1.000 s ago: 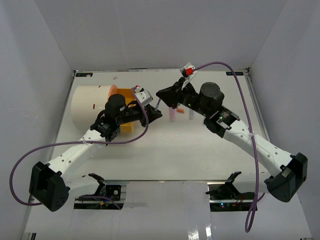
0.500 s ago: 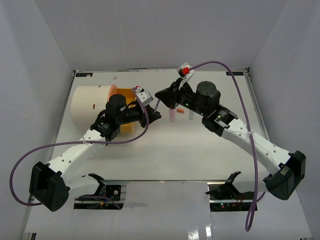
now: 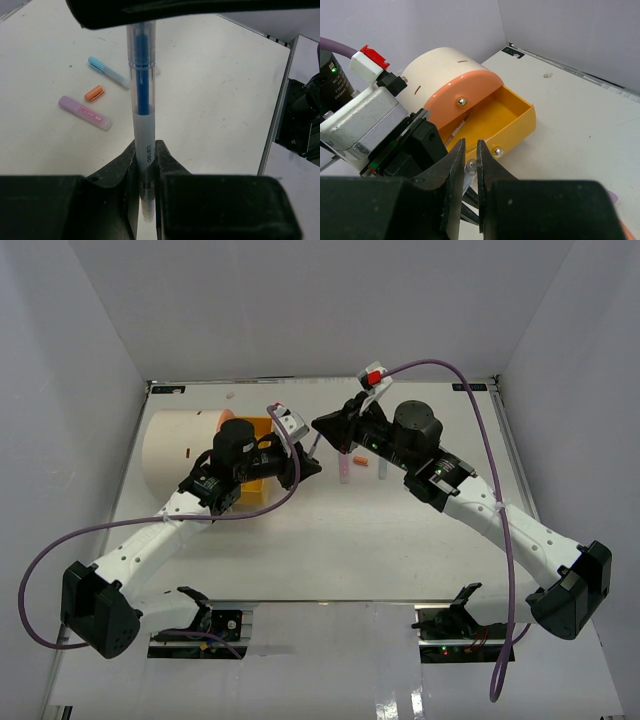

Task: Sort the stationery into containers
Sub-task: Close the pen cap on the pen.

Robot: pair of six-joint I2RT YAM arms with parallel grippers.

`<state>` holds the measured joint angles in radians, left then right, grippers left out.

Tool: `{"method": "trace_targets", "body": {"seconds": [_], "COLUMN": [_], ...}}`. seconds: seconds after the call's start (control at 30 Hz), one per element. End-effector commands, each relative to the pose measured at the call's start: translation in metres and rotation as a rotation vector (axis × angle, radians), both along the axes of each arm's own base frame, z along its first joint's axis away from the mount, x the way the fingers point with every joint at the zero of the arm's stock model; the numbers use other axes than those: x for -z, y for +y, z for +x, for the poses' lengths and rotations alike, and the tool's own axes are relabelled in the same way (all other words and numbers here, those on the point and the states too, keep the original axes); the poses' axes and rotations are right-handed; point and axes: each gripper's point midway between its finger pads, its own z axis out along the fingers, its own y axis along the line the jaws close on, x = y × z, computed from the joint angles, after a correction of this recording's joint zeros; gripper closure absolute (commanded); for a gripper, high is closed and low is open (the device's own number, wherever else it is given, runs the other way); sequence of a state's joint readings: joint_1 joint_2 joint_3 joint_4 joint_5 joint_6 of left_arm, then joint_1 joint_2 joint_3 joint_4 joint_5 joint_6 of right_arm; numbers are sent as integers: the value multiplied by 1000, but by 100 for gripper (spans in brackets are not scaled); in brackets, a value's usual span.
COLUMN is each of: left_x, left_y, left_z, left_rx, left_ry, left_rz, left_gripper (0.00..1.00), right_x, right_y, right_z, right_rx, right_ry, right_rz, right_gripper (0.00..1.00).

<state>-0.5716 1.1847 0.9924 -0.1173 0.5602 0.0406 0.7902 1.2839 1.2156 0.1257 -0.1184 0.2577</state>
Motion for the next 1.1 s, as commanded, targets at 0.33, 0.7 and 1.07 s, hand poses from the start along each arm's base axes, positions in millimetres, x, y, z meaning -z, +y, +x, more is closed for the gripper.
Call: {"method": "trace_targets", "body": {"seconds": [0.33,0.7,1.07], "left_x": [-136,-154,-183], "left_y": [-7,-4,-3], "left_z": [13,19,21], "left_rx": [-17,-50,-65], "left_ry": [-326,-380,-444], "left_rz": [-211,-229,-273], "left_gripper": [100,100,100], "right_x": [106,131,152], "right_y": [-6,-6,-4], "right_z": [-18,-26,-33], "right_rx": [-46,-80,-114], "right_ry": [230,302,362], "right_rz": [-275,-331,-368], "right_gripper": [92,92,92]}}
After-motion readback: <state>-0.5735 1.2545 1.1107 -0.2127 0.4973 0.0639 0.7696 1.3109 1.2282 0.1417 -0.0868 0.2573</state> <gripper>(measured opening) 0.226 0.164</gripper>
